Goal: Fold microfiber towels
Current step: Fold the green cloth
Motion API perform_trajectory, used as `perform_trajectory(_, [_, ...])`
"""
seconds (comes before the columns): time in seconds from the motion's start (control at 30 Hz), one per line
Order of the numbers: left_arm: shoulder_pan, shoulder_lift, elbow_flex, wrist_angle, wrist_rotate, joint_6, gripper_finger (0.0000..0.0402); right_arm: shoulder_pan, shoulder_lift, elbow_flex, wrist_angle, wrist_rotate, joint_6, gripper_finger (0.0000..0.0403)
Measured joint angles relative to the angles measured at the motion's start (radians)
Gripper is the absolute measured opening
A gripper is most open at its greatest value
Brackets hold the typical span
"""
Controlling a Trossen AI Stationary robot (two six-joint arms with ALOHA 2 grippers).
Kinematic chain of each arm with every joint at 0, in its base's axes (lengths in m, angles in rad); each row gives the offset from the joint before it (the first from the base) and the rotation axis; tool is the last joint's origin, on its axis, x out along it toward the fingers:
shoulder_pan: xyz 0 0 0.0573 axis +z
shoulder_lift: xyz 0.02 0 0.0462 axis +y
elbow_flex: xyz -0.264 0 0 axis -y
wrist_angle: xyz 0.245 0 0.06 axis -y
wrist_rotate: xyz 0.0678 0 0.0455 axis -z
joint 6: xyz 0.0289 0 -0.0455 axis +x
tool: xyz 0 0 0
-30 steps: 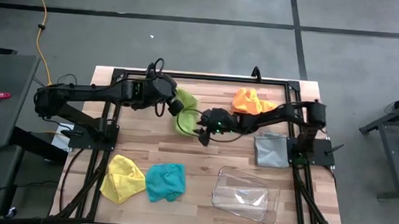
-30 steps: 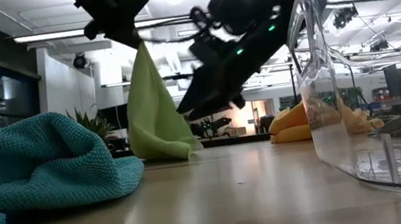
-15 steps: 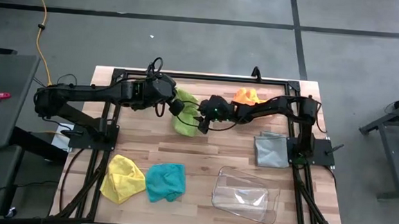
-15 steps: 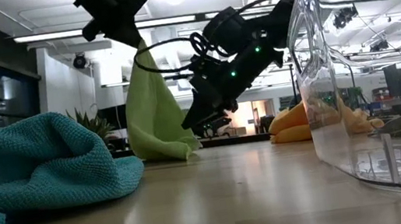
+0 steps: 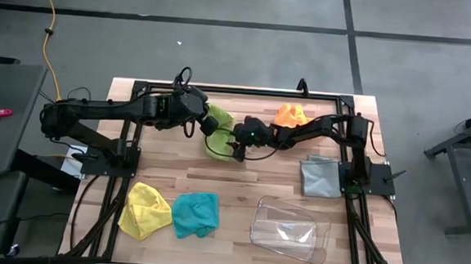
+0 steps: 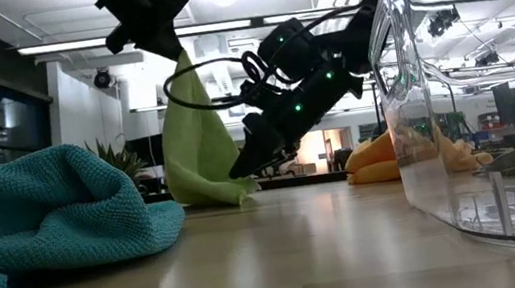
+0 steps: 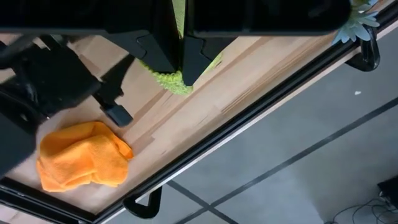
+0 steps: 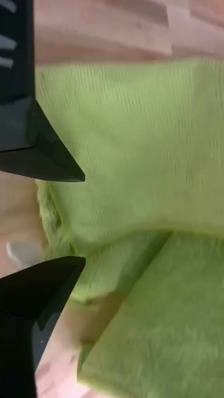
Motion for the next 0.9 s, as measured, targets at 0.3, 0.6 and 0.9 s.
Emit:
perform_trajectory(0.3, [0.0, 0.0, 0.0, 0.002, 0.038, -0.03, 0.0, -0.024, 0.003, 0.0, 0.037, -0.014, -0.022, 0.0199])
perform_trajectory(0.6, [0.0, 0.0, 0.0, 0.011, 0.05, -0.03, 0.0, -0.016, 0.082, 0.067, 0.038, 0.025, 0.02, 0.0199])
perform_trajectory(0.9, [0.0, 0.0, 0.0, 0.012, 0.053, -0.048, 0.0, -0.026, 0.074, 0.07, -0.073, 0.003, -0.004, 0.0168])
